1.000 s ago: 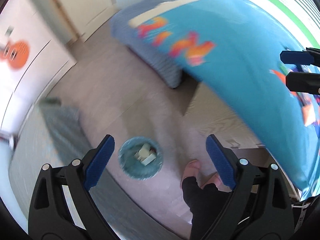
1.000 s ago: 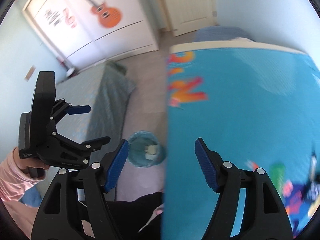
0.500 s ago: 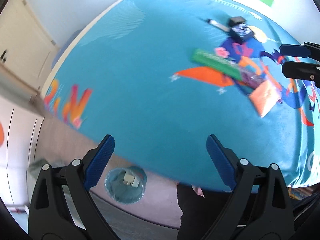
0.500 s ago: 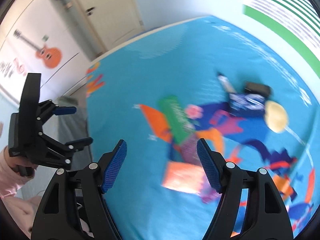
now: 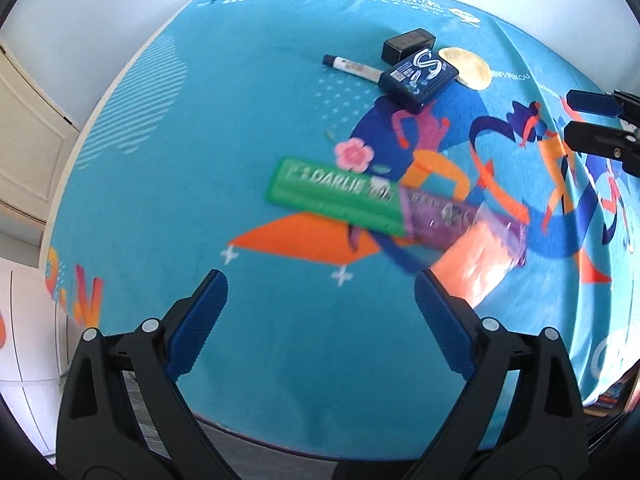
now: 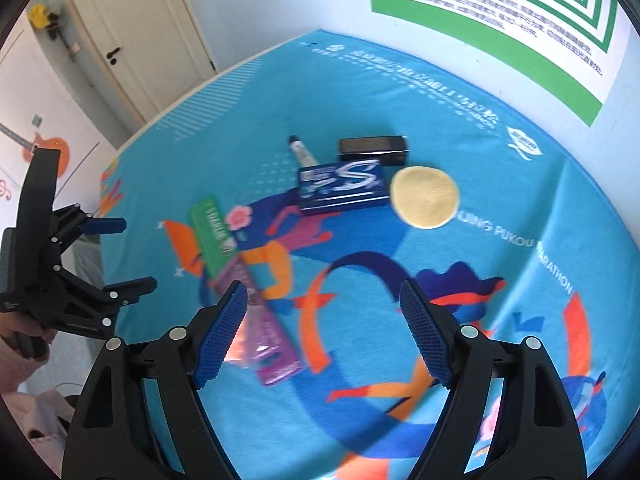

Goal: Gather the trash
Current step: 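Move the right tool to the yellow sponge while the left tool approaches the DARLIE box, then grip the yellow sponge with the right tool while the left tool grips the green DARLIE box, then lift the sponge with the right tool while the left tool lifts the DARLIE box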

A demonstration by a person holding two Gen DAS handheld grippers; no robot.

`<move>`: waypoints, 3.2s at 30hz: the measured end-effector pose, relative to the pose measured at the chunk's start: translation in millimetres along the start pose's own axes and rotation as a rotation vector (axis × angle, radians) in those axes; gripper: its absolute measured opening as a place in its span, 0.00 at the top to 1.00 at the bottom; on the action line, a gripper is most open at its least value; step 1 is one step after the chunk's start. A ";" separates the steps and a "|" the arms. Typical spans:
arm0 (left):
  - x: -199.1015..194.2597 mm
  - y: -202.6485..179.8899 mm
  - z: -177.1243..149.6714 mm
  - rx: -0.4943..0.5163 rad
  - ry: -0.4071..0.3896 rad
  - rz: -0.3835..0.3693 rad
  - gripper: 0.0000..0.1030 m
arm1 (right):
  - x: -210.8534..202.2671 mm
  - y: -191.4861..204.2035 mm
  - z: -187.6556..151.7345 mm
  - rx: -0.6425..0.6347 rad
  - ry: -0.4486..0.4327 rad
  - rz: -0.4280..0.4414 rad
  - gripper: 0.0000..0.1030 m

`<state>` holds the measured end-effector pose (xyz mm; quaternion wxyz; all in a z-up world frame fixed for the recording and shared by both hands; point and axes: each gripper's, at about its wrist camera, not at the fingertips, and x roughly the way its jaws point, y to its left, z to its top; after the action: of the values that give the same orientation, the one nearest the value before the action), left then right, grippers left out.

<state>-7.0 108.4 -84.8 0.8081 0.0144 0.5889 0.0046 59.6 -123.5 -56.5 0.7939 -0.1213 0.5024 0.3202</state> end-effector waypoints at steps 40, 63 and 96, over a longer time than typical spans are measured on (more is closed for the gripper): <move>82.4 -62.0 70.1 -0.446 0.204 0.023 0.55 | 109.2 -107.5 62.8 -0.185 0.062 0.004 0.27; 91.0 -94.4 56.1 -0.393 0.201 -0.041 0.16 | 105.2 -96.6 49.5 -0.188 0.087 -0.004 0.13; -35.0 -71.6 59.6 -0.302 -0.153 -0.164 0.81 | -3.5 -71.9 50.2 -0.153 -0.112 -0.037 0.27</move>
<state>38.2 34.8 -35.3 0.8410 -0.1549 0.5177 0.0262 140.1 -154.1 -39.4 0.8148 -0.1728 0.4292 0.3493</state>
